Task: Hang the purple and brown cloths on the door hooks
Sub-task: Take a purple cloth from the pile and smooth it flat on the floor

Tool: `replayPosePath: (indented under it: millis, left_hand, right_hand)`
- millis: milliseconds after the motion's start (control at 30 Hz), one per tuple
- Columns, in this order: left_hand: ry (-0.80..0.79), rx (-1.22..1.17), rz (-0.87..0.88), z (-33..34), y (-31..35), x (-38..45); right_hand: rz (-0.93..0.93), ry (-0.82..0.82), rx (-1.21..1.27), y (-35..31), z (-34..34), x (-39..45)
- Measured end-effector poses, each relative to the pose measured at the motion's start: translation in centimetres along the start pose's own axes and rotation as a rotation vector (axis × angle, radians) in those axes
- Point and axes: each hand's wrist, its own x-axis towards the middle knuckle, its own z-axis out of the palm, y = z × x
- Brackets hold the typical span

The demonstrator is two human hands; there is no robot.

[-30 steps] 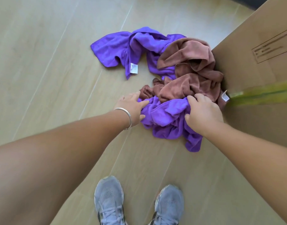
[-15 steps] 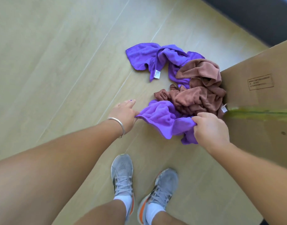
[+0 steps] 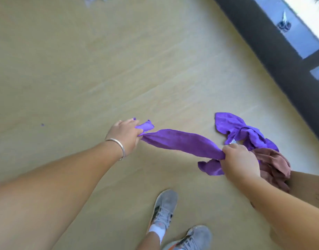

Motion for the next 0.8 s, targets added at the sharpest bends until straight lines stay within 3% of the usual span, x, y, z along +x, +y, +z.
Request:
replayPosePath:
  millis: [167,267,367,533,600,800]
  left_hand:
    - [0.038,0.008,-0.208,-1.0,-9.6,-9.1]
    - [0.036,0.031,-0.249,0.5,-11.0,-14.8]
    - [0.03,-0.047,-0.278,3.6,-7.4,-18.9]
    - [-0.065,-0.435,-0.323,8.6,3.9,-21.5]
    - [-0.115,-0.484,-0.29,10.5,7.1,-22.3]
    - [-0.221,-0.473,-0.312,16.9,6.8,-25.5]
  right_hand:
    - [-0.197,0.134,0.016,-9.9,-6.3,3.3]
    - [-0.29,0.216,0.024,-14.3,-9.0,4.0]
    - [-0.331,0.22,-0.038,-16.2,-10.1,3.5]
    - [-0.336,0.05,-0.193,-16.2,-8.1,-0.9]
    - [-0.377,-0.018,-0.246,-16.0,-6.0,-3.4]
    - [-0.483,-0.155,-0.286,-16.4,0.9,-9.5]
